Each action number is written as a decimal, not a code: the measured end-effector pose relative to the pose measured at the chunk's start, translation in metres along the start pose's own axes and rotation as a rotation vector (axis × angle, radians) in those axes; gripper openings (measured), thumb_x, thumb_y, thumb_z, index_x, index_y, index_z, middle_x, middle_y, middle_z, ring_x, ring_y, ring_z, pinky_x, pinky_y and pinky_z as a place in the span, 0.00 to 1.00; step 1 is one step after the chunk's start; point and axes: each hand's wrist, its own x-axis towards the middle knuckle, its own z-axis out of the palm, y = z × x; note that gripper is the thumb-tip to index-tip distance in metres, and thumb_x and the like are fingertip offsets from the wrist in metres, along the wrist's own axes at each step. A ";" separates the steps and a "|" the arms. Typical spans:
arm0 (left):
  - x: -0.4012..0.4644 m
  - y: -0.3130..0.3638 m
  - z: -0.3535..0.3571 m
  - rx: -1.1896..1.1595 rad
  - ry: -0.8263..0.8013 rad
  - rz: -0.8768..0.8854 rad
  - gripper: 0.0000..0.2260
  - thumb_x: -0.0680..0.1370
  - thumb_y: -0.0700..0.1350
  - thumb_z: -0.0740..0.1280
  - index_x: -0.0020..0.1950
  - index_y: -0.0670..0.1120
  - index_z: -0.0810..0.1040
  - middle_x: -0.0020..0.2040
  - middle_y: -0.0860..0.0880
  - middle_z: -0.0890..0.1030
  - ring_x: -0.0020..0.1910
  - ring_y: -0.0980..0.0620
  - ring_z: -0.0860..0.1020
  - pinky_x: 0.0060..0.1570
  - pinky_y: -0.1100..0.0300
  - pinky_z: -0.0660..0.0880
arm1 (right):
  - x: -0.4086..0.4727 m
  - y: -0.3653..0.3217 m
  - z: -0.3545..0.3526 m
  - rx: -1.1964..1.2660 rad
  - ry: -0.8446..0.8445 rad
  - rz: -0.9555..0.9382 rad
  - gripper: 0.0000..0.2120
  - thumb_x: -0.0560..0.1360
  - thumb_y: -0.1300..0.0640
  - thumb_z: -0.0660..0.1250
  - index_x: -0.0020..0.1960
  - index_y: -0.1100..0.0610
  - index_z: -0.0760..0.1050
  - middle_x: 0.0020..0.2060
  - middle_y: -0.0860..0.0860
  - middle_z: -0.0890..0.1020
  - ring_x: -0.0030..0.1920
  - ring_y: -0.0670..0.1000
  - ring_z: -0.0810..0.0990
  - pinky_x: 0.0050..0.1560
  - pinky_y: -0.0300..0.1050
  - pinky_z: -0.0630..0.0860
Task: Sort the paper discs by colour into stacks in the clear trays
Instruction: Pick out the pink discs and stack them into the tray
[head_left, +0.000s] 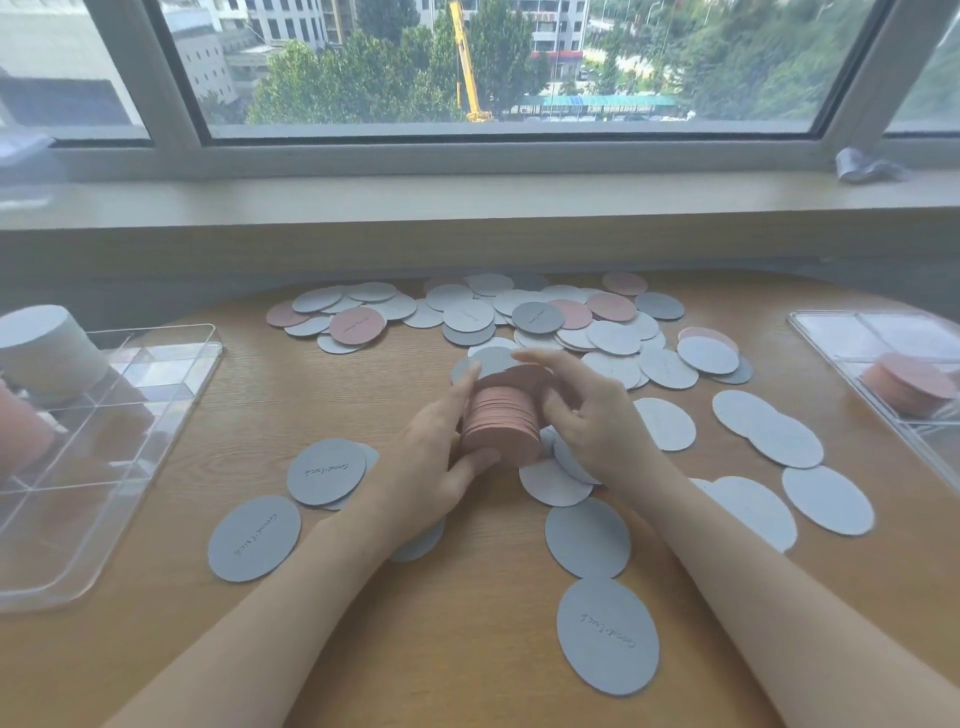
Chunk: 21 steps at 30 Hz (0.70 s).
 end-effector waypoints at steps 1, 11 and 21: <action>0.000 -0.001 0.000 -0.002 0.003 0.006 0.38 0.78 0.49 0.70 0.82 0.56 0.52 0.65 0.53 0.75 0.60 0.55 0.73 0.60 0.68 0.66 | -0.001 0.001 0.003 0.006 -0.025 -0.024 0.24 0.77 0.66 0.60 0.66 0.45 0.76 0.57 0.44 0.83 0.57 0.46 0.80 0.59 0.46 0.75; 0.004 0.000 0.002 0.042 0.004 0.087 0.34 0.80 0.49 0.66 0.82 0.47 0.53 0.71 0.52 0.70 0.68 0.61 0.66 0.65 0.77 0.57 | -0.012 -0.006 0.018 -0.042 -0.380 -0.004 0.38 0.80 0.43 0.62 0.80 0.45 0.42 0.73 0.36 0.55 0.73 0.31 0.49 0.71 0.29 0.47; 0.002 0.005 -0.003 -0.196 0.024 -0.050 0.26 0.75 0.47 0.75 0.66 0.61 0.66 0.57 0.59 0.76 0.46 0.57 0.79 0.47 0.62 0.75 | 0.026 0.041 -0.064 -0.231 0.229 0.248 0.12 0.81 0.52 0.62 0.61 0.54 0.78 0.59 0.51 0.76 0.58 0.50 0.77 0.61 0.48 0.71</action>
